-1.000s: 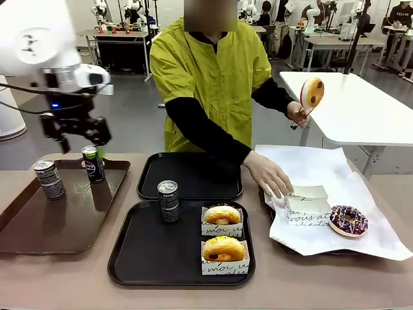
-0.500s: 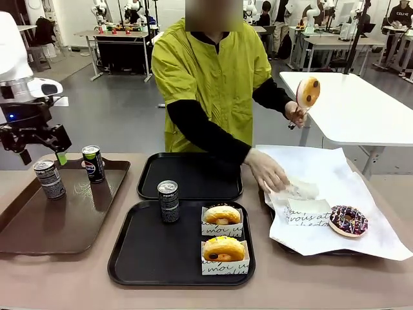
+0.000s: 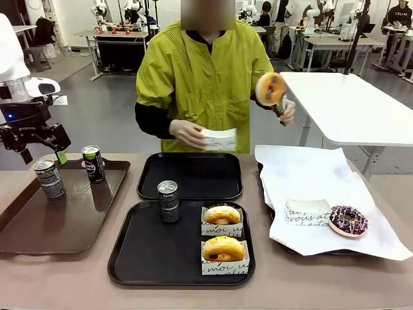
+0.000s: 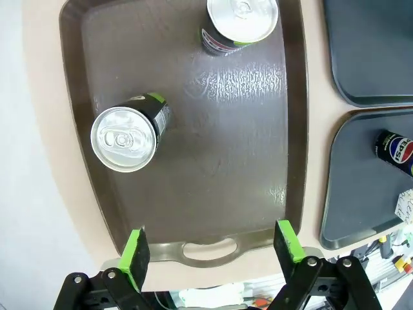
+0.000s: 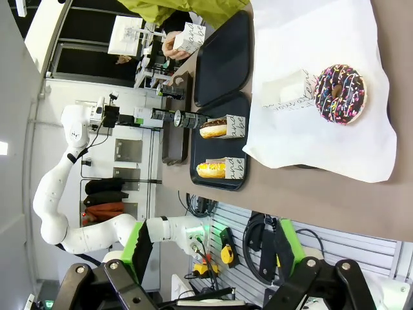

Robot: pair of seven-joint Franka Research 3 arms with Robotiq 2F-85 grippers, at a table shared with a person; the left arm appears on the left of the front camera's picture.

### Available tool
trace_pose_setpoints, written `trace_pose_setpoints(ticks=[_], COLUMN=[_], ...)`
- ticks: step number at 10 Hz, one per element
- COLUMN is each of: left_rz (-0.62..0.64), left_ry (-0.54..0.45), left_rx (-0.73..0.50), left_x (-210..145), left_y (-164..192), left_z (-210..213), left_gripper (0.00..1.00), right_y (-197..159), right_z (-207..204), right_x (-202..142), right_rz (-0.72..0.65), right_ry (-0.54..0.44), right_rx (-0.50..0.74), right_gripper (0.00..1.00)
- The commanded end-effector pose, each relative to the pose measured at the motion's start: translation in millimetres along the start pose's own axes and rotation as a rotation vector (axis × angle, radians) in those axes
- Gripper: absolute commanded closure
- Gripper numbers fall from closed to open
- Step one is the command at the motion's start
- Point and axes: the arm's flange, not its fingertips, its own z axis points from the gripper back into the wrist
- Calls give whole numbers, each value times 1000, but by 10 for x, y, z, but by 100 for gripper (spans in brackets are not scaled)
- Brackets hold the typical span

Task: Set up donuts and drinks on trays.
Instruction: Pick up one Pepsi coke from the Handle tray and place it on the Flat Tray without a Pepsi coke.

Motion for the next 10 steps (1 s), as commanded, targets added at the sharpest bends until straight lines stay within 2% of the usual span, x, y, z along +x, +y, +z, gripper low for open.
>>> trace_pose_setpoints(ticks=[1, 2, 5, 8, 10], left_rz=[24, 0, 57, 121, 126], left_ry=[10, 0, -34, -80, -62], left_rx=[8, 0, 3, 23, -27], left_x=[-13, 0, 416, 575, 662], left_y=[8, 0, 291, 518, 595], left_z=[-5, 0, 9, -127, -263], left_gripper=[0, 0, 0, 0, 0], right_y=[-1, -1, -1, -1, -1], right_z=[-1, -1, -1, -1, -1], right_x=[7, 7, 7, 7, 7], right_rz=[16, 16, 16, 16, 16], right_ry=[-3, -3, -3, -3, -3], right_rx=[18, 18, 18, 18, 18], right_gripper=[0, 0, 0, 0, 0])
